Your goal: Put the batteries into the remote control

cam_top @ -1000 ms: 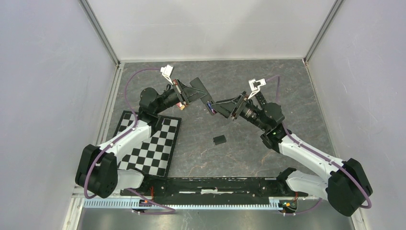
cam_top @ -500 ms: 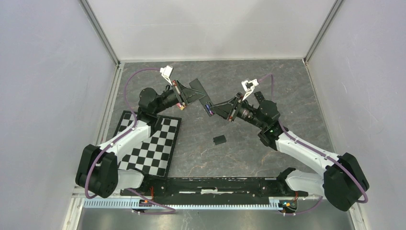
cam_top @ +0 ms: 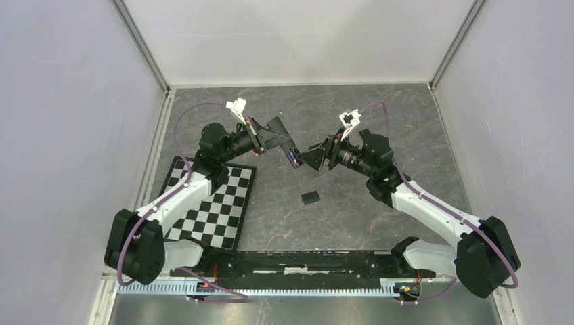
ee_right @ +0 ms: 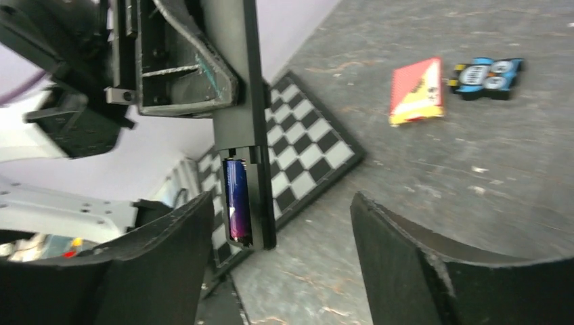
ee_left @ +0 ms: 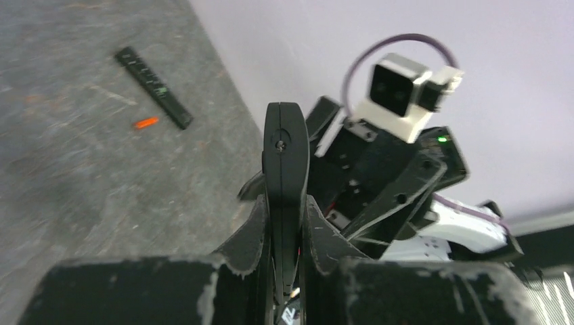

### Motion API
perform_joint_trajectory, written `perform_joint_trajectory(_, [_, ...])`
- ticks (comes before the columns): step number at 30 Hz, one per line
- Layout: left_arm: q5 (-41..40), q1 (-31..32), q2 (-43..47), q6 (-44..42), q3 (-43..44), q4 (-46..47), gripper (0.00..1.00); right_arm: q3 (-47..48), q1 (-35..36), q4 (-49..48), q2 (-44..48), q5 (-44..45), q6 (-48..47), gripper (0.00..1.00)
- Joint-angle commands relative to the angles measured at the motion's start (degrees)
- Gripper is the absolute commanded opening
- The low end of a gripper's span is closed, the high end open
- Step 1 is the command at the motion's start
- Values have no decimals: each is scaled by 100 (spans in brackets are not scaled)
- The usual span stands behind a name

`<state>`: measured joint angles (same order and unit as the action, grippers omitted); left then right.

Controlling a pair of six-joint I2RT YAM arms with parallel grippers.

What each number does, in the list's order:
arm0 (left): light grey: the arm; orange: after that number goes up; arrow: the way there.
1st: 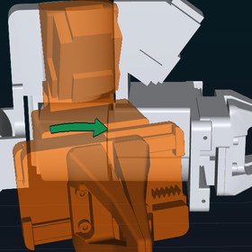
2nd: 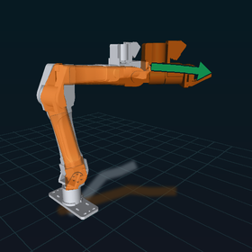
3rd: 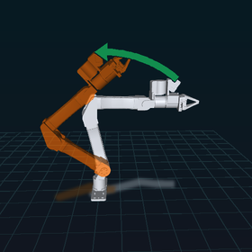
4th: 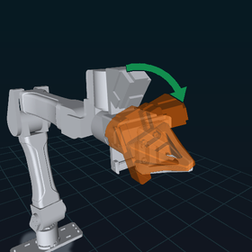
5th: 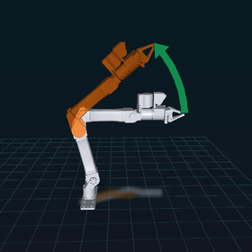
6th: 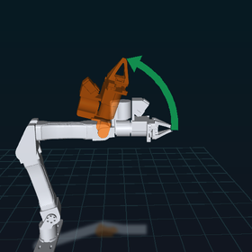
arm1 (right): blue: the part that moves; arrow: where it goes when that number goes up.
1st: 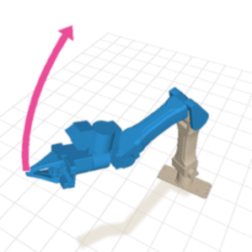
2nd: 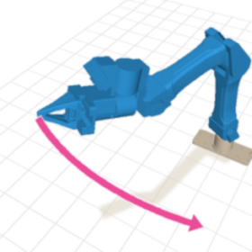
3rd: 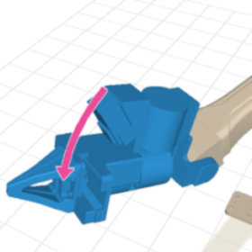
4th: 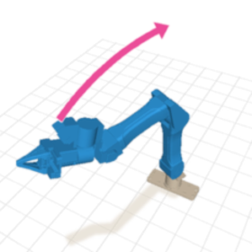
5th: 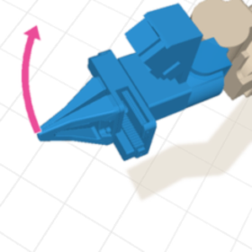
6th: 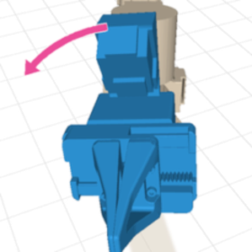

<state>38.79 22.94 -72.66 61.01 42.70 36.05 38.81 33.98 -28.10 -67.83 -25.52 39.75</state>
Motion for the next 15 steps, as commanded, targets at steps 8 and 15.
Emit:
perform_joint_trajectory(8, [-1267, -152, 829, -1317, -304, -2030, 2, 1020, -791, 3454, 117, 3183, -1655, 78])
perform_joint_trajectory(15, [-1190, -150, 1221, -1530, -330, -2084, 2, 1302, -866, 3771, -1080, 4869, -1709, 78])
